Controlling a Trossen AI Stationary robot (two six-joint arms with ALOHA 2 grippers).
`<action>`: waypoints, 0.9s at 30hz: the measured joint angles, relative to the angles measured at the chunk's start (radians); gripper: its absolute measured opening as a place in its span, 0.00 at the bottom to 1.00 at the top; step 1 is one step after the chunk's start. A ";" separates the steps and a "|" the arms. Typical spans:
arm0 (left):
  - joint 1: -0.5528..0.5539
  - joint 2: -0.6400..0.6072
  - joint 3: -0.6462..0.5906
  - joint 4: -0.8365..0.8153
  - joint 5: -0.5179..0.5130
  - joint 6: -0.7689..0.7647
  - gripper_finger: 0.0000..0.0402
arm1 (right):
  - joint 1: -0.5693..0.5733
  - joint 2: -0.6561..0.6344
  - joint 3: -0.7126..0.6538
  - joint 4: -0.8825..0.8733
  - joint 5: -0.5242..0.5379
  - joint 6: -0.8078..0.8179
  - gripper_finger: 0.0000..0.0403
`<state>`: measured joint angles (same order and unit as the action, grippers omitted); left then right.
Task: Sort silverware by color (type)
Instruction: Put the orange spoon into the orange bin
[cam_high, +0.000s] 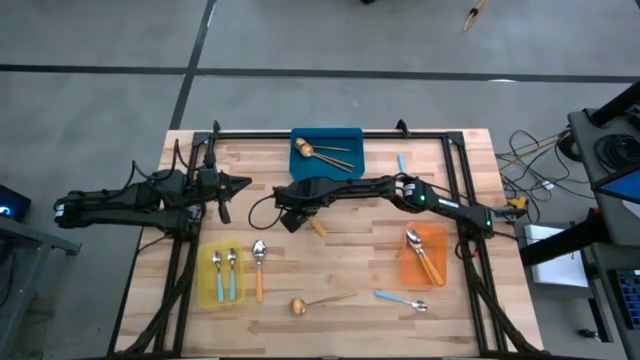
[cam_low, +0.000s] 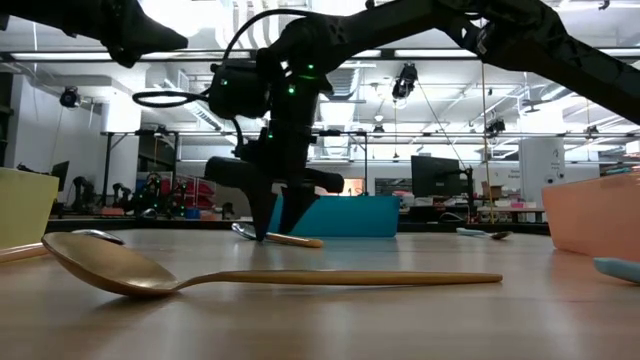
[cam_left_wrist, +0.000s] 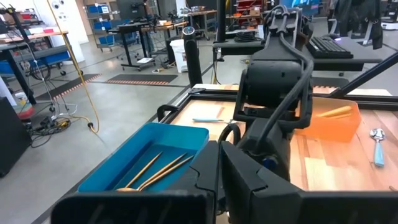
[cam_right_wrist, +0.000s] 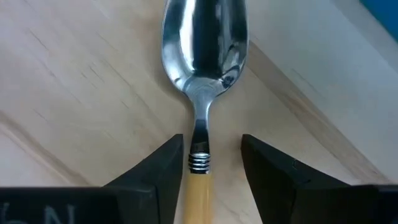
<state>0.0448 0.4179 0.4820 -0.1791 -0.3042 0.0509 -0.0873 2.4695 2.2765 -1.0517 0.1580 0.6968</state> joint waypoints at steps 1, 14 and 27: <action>0.000 0.000 0.000 0.000 0.000 0.000 0.00 | 0.002 -0.001 -0.010 0.005 0.004 0.001 0.36; 0.000 0.000 0.000 0.000 0.000 0.000 0.00 | 0.022 -0.010 -0.054 0.048 0.010 -0.007 0.06; 0.000 -0.002 0.000 0.000 0.000 0.018 0.00 | 0.033 -0.115 -0.061 -0.066 -0.060 -0.026 0.07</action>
<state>0.0447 0.4164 0.4820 -0.1787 -0.3041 0.0685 -0.0541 2.3543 2.2153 -1.1172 0.0983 0.6705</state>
